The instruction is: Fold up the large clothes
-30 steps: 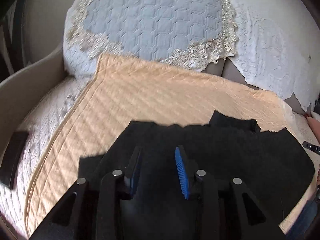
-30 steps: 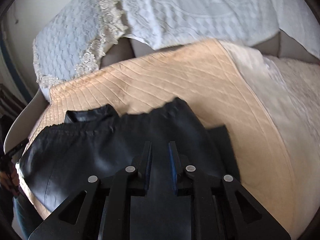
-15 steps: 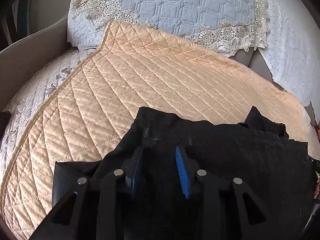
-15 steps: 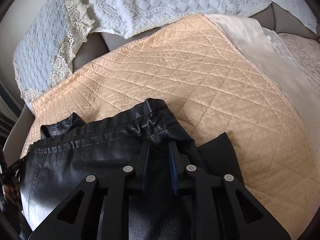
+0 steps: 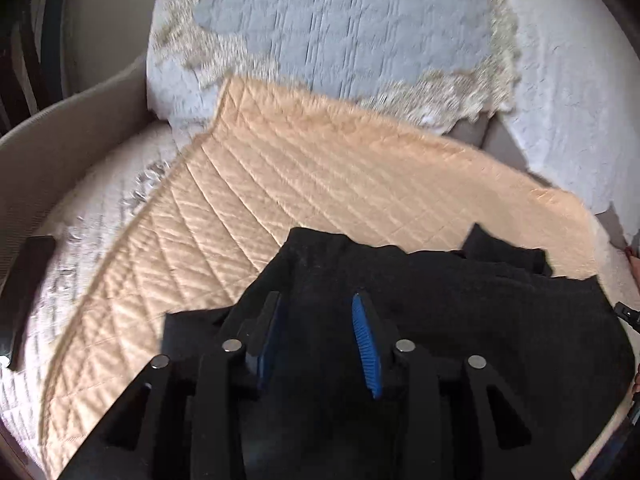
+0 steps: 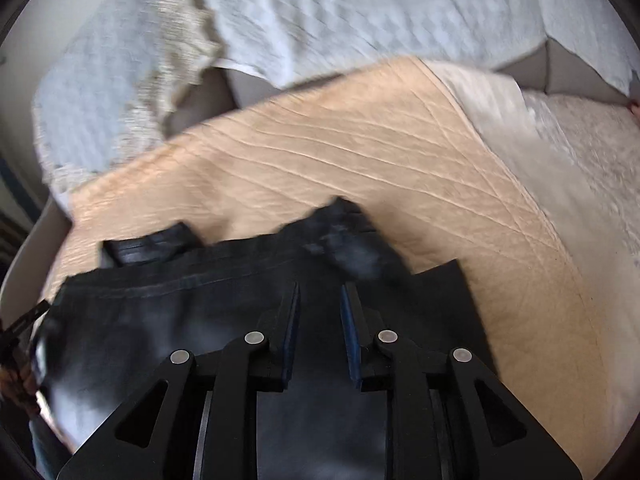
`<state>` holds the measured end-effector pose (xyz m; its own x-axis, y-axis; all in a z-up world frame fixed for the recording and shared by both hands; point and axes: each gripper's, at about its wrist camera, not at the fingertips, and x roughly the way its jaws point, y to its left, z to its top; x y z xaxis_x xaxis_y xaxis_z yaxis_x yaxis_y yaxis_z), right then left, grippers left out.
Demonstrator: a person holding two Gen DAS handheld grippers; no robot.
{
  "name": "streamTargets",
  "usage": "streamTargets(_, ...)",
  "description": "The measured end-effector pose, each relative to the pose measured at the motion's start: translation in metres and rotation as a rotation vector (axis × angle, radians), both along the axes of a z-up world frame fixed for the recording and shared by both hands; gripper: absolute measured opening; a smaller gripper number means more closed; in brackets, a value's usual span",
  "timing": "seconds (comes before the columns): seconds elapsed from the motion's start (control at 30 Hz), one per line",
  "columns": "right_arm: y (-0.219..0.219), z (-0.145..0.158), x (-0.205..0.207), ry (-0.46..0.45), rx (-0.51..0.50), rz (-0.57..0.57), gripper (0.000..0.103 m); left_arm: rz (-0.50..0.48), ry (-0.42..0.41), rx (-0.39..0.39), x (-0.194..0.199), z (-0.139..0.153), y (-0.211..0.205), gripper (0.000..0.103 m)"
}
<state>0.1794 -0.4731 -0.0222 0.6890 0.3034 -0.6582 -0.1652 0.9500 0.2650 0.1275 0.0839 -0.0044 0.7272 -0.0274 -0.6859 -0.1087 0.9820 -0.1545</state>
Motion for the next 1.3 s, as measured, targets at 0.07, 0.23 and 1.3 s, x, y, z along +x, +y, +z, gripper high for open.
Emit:
streamTargets(0.07,0.022,0.010,-0.033,-0.033,0.005,0.042,0.038,0.006,-0.022,0.011,-0.025,0.005,0.007,0.044)
streamTargets(0.23,0.080,0.012,-0.085,-0.052,0.030,0.168,0.046,0.046,0.012,0.030,-0.062,0.000,0.024,0.044)
streamTargets(1.3,0.247,-0.017,-0.114,0.002,-0.086,0.409,0.046,0.048,0.066,-0.172,-0.043,-0.033,0.064,0.060)
